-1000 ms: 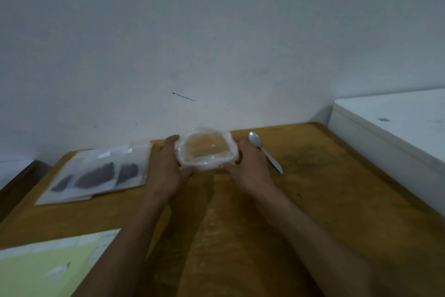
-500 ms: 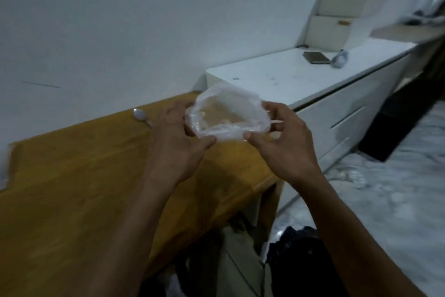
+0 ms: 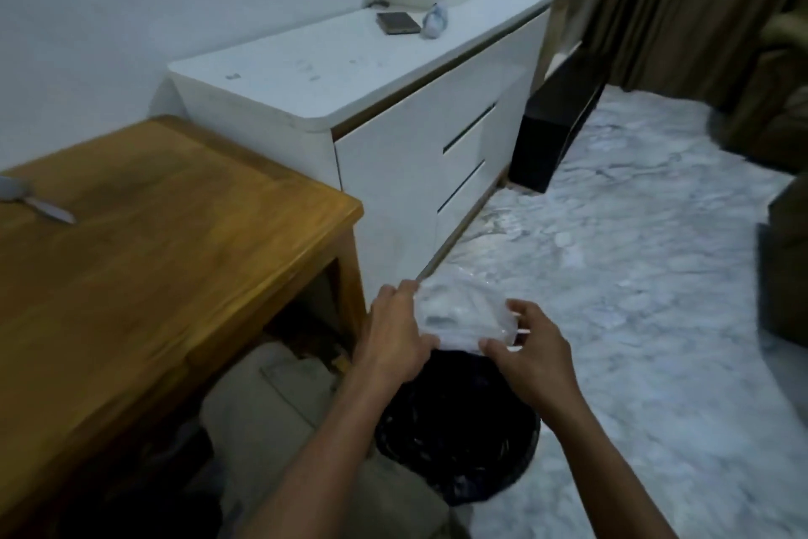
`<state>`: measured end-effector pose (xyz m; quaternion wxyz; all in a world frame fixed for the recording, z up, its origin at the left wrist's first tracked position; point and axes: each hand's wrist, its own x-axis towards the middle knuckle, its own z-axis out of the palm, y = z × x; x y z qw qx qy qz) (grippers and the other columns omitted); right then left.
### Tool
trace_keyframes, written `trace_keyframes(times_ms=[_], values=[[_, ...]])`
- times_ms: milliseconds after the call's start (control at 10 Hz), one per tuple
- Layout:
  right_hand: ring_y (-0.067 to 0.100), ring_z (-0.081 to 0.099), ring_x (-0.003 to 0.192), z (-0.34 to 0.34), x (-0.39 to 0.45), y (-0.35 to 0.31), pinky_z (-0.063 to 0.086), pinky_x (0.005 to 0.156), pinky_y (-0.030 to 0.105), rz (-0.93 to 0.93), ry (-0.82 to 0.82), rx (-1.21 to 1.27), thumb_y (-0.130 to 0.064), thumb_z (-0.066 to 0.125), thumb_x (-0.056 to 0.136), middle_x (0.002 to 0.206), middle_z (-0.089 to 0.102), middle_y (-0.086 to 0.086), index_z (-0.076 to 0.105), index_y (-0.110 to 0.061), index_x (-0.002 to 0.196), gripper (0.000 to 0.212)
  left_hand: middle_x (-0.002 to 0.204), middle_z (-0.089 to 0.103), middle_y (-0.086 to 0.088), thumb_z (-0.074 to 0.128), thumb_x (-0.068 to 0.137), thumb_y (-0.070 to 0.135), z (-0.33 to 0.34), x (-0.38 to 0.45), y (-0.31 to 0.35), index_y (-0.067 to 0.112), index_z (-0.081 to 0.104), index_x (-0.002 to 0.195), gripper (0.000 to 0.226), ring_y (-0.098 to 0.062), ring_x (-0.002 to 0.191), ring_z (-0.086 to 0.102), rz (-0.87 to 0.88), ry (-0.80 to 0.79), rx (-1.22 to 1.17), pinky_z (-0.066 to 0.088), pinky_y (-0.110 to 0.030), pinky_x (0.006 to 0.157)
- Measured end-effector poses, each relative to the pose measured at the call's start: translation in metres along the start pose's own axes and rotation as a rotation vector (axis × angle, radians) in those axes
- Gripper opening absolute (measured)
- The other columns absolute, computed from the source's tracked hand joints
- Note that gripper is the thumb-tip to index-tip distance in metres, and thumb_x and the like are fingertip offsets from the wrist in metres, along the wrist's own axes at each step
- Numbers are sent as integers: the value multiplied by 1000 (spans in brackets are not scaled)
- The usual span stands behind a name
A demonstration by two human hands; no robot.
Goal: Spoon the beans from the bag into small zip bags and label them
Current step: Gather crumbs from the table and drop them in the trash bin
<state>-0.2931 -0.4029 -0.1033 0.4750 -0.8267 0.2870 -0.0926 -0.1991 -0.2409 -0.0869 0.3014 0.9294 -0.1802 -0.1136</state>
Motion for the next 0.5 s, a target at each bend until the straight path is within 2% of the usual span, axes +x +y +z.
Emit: trace_keyframes(times_ms=[100,200,300,400,500], values=[[10,62,87,12,-6,42,44,69,11,96,-72,-80,-17,78,79,98,63,-7,57,-19,127,52,136,53,-1,78,79,26,44,1,-16,28,44,138,69,-24,118,59,-74,-91,28,57,-39,93],[10,59,87,20,-7,63,43,66,10,150,-140,-171,-17,77,80,101,62,-6,54,-15,130,55,146,46,-7,76,79,19,65,4,-28,24,31,147,82,-29,126,54,-106,-175,88,53,-44,97],[28,56,123,27,-4,82,46,92,29,223,-219,-300,-26,80,76,140,56,12,30,-7,152,93,152,37,-13,79,80,18,74,0,-36,14,16,155,97,-32,137,42,-139,-300,166,46,-44,105],[29,56,124,33,1,85,47,93,31,230,-211,-291,-27,80,78,138,57,14,31,-8,152,90,151,37,-11,76,84,21,65,0,-39,13,28,149,82,-30,139,41,-111,-316,181,43,-39,108],[29,55,127,41,10,74,49,100,38,188,-154,-214,-28,81,79,140,55,12,36,-11,150,85,143,45,-6,76,85,24,49,3,-34,19,38,144,70,-29,131,50,-81,-229,122,48,-39,102]])
